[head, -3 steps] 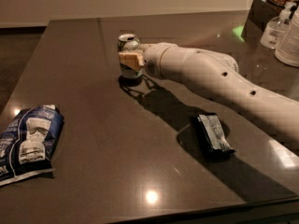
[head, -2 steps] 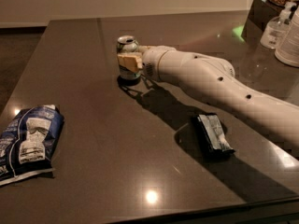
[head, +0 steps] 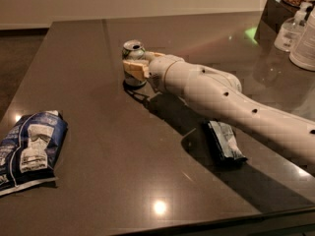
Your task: Place 7up can upright
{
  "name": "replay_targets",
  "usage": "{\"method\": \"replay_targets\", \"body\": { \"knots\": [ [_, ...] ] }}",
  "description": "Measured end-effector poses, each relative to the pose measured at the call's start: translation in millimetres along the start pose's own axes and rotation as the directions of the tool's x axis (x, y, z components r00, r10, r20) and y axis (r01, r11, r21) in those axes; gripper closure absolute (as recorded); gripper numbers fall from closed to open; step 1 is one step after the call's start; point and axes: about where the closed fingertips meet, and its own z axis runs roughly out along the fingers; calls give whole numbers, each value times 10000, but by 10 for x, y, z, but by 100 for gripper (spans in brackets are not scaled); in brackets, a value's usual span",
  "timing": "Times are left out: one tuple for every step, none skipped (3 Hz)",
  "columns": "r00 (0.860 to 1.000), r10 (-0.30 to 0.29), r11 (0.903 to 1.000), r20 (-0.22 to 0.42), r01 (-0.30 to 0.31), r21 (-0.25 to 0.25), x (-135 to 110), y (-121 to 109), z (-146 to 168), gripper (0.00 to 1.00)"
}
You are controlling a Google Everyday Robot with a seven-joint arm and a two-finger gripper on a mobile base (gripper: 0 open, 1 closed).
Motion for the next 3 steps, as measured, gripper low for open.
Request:
{"method": "replay_targets", "body": {
  "knots": [
    [10000, -7, 10000, -49, 7, 11, 11, -13, 8, 13],
    [10000, -13, 10000, -52, 13, 33, 16, -26, 16, 0],
    [10000, -13, 10000, -52, 13, 33, 16, -26, 16, 0]
  ]
}}
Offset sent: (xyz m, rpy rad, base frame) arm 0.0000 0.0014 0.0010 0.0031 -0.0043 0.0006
